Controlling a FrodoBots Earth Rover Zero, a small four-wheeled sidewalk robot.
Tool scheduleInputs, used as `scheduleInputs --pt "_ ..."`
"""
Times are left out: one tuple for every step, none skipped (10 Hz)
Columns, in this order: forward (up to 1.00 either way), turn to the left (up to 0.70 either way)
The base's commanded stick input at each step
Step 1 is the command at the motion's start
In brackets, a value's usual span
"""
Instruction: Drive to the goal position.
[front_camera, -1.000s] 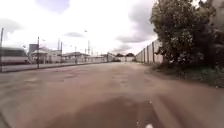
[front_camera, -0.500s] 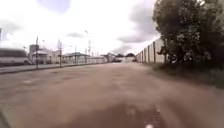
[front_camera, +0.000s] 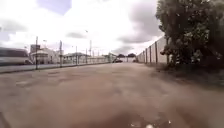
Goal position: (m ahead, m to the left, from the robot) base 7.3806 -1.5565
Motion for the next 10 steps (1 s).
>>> scheduleInputs --pt "0.50 -0.01" --pt "0.50 -0.01" --pt "0.50 -0.01" --pt "0.50 -0.01" --pt "0.50 -0.01" --pt "0.50 -0.01" --pt "0.50 -0.01" --pt "0.50 -0.01" --pt "0.50 -0.01" --pt "0.50 -0.01"
